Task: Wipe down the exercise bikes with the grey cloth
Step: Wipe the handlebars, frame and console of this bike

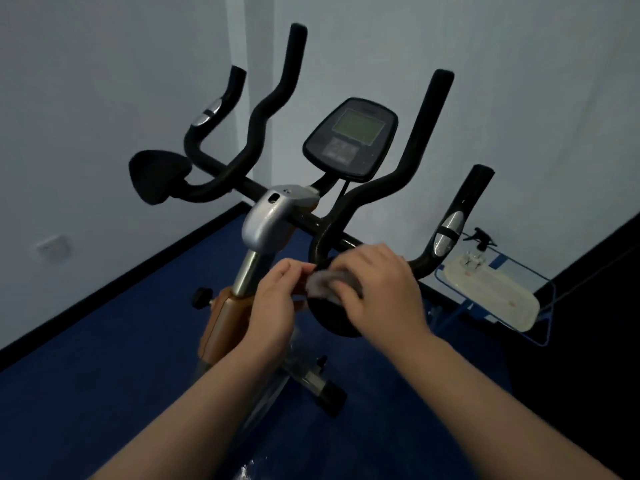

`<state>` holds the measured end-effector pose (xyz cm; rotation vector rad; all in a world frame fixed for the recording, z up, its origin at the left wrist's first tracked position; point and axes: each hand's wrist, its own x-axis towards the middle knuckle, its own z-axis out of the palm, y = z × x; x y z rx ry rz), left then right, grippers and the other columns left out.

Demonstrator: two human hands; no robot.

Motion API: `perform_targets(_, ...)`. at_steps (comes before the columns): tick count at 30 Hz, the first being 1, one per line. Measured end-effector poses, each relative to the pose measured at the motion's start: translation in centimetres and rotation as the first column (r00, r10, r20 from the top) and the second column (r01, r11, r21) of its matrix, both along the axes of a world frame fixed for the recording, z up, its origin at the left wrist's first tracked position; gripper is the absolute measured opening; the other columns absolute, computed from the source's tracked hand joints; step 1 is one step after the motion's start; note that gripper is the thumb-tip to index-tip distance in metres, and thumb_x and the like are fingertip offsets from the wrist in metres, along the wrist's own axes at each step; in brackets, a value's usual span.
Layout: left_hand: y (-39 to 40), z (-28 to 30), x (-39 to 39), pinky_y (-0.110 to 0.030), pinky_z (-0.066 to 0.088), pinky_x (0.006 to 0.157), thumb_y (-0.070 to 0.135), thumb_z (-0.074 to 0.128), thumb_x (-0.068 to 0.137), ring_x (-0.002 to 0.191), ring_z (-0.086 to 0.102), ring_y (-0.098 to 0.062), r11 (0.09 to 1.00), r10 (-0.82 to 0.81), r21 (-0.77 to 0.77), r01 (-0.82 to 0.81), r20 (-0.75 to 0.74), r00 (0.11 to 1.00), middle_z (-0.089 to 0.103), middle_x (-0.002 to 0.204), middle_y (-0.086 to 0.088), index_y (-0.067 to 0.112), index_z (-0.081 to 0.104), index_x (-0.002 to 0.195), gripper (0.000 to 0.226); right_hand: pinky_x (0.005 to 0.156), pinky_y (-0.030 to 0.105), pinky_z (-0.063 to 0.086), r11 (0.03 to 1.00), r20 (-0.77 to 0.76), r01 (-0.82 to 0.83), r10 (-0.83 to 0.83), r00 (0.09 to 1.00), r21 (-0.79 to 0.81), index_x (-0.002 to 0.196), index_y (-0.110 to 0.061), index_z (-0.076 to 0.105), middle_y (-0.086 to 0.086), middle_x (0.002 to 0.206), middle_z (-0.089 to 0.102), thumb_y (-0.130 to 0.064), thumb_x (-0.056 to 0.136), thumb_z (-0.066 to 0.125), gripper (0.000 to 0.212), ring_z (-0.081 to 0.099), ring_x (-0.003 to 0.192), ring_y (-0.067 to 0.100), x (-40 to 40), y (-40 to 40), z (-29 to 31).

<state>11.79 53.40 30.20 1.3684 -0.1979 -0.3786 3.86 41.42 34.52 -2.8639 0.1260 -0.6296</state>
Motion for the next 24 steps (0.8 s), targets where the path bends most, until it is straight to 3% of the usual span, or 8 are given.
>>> perform_targets(2, -0.1, -0.1, -0.3, -0.024, 0.050, 0.064, 0.018, 0.039, 0.100, 0.073, 0.063, -0.012, 1.000, 0.013, -0.016, -0.013, -0.012, 1.000, 0.068, 0.074, 0.001, 0.023, 0.066, 0.072, 0.039, 0.067, 0.036, 0.041, 0.999, -0.036, 0.003, -0.004, 0.999, -0.043, 0.090, -0.022, 0.055, -0.003, 0.088, 0.058, -0.019, 0.074, 0.062, 0.018, 0.052, 0.083, 0.021, -0.4, 1.2, -0.5)
perform_targets(5, -0.3, 0.2, -0.4, -0.030, 0.047, 0.067, 0.018, 0.038, 0.100, 0.075, 0.061, -0.015, 1.000, 0.031, -0.006, -0.031, -0.021, 0.999, 0.066, 0.075, -0.001, 0.023, 0.065, 0.072, 0.040, 0.066, 0.031, 0.036, 0.944, -0.157, -0.272, 0.245, 0.957, -0.188, 0.091, -0.023, 0.051, -0.003, 0.090, 0.057, -0.013, 0.069, 0.062, 0.027, 0.051, 0.083, 0.020, -1.9, 0.1, -0.8)
perform_targets(9, -0.8, 0.4, -0.7, -0.042, 0.048, 0.076, 0.013, 0.040, 0.098, 0.082, 0.058, -0.029, 0.996, 0.063, -0.057, -0.065, -0.049, 0.997, 0.061, 0.084, -0.017, 0.013, 0.062, 0.077, 0.030, 0.065, 0.034, 0.041, 0.996, -0.099, -0.061, 0.055, 0.994, -0.063, 0.091, -0.018, 0.057, 0.000, 0.088, 0.058, -0.013, 0.076, 0.063, 0.017, 0.052, 0.082, 0.021, -0.1, 0.6, 0.2)
perform_targets(12, -1.0, 0.4, -1.3, -0.035, 0.048, 0.072, 0.015, 0.044, 0.096, 0.076, 0.058, -0.017, 0.991, 0.125, -0.047, -0.125, -0.015, 0.992, 0.062, 0.077, -0.006, 0.016, 0.061, 0.074, 0.028, 0.065, 0.028, 0.034, 0.932, -0.222, -0.329, 0.291, 0.930, -0.155, 0.093, -0.022, 0.059, -0.004, 0.089, 0.059, -0.014, 0.075, 0.065, 0.021, 0.052, 0.081, 0.019, -2.7, 0.4, -0.7)
perform_targets(16, -2.3, 0.9, -1.7, -0.018, 0.046, 0.065, 0.014, 0.049, 0.093, 0.068, 0.054, -0.004, 0.972, 0.233, -0.024, -0.232, 0.084, 0.969, 0.058, 0.067, 0.008, 0.012, 0.057, 0.076, 0.020, 0.071, 0.035, 0.042, 0.982, -0.073, -0.191, 0.191, 0.979, 0.007, 0.092, -0.021, 0.059, -0.004, 0.092, 0.058, -0.016, 0.078, 0.063, 0.016, 0.050, 0.087, 0.018, -0.7, -1.9, 1.2)
perform_targets(18, -3.2, 1.1, -2.1, -0.027, 0.047, 0.072, 0.017, 0.050, 0.094, 0.073, 0.055, -0.007, 0.961, 0.277, -0.035, -0.276, 0.052, 0.959, 0.058, 0.072, 0.006, 0.012, 0.057, 0.080, 0.016, 0.078, 0.039, 0.043, 0.996, -0.021, -0.053, 0.055, 0.998, 0.072, 0.096, -0.022, 0.061, -0.004, 0.099, 0.058, -0.018, 0.081, 0.063, 0.016, 0.048, 0.094, 0.018, -0.2, -1.3, 0.8)
perform_targets(21, -4.5, 1.4, -2.7, -0.036, 0.047, 0.075, 0.024, 0.049, 0.094, 0.075, 0.057, -0.007, 0.944, 0.330, -0.034, -0.329, 0.038, 0.943, 0.059, 0.075, 0.008, 0.015, 0.057, 0.084, 0.015, 0.081, 0.032, 0.039, 0.991, -0.034, -0.130, 0.130, 0.991, 0.022, 0.098, -0.026, 0.061, -0.009, 0.107, 0.055, -0.020, 0.080, 0.060, 0.019, 0.045, 0.099, 0.013, -2.7, -1.4, -1.0)
perform_targets(24, -5.5, 2.0, -2.6, -0.042, 0.049, 0.076, 0.031, 0.050, 0.090, 0.080, 0.058, -0.013, 0.911, 0.403, 0.011, -0.412, 0.194, 0.895, 0.061, 0.082, 0.002, 0.019, 0.056, 0.082, 0.016, 0.079, 0.016, 0.038, 0.929, 0.054, -0.198, 0.191, 0.980, 0.312, 0.096, -0.035, 0.057, -0.022, 0.101, 0.051, -0.026, 0.081, 0.062, 0.018, 0.047, 0.096, 0.001, -3.8, -4.0, 0.0)
